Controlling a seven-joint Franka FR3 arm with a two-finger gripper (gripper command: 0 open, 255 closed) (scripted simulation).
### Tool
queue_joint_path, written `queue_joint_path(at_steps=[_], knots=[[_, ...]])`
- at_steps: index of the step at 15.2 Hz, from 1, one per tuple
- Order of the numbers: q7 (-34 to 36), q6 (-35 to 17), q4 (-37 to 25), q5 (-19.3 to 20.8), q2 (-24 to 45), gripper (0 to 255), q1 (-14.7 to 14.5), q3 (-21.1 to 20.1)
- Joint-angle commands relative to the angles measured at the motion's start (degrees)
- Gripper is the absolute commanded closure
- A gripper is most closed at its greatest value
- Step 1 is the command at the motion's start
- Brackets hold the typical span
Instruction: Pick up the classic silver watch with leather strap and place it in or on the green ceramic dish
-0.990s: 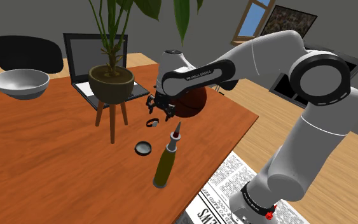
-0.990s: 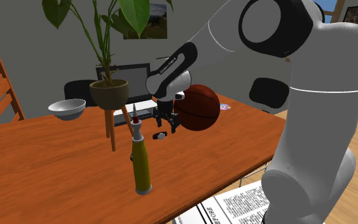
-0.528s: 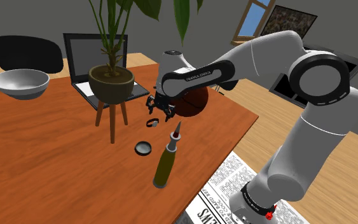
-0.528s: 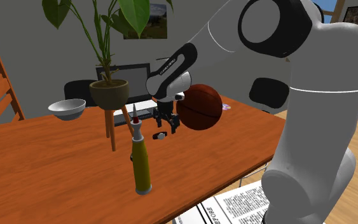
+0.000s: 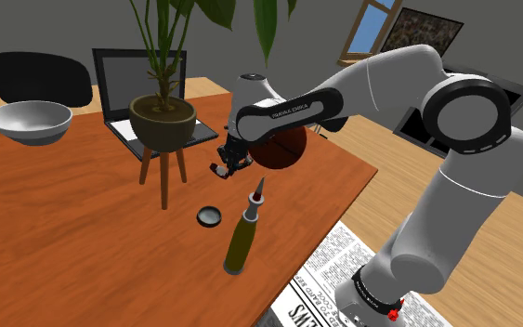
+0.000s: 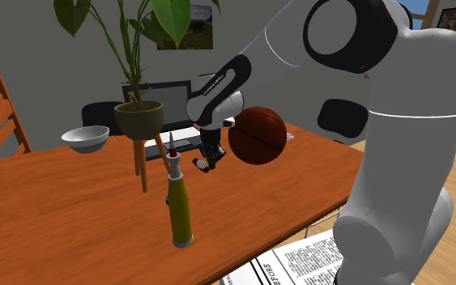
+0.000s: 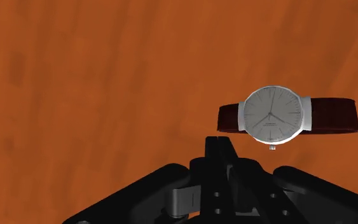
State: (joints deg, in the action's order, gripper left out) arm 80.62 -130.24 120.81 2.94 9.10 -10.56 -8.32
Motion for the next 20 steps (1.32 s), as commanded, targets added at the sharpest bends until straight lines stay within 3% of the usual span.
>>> queue_joint_path(at_steps=[1,2,3,6,9,20], knots=[[0.0,0.0,0.01,0.0,0.0,255,0.0,0.0],[0.0,0.0,0.0,0.0,0.0,255,0.0,0.0],[0.0,0.0,0.0,0.0,0.0,0,0.0,0.0],[7.47,18.5,-16.87,5.8,8.11,0,-4.08,-0.68],[11.71,38.41,-39.13,9.68,20.73,0,-9.11,-0.64],[12.17,33.02,-32.9,9.9,20.24,0,-8.66,-0.19]])
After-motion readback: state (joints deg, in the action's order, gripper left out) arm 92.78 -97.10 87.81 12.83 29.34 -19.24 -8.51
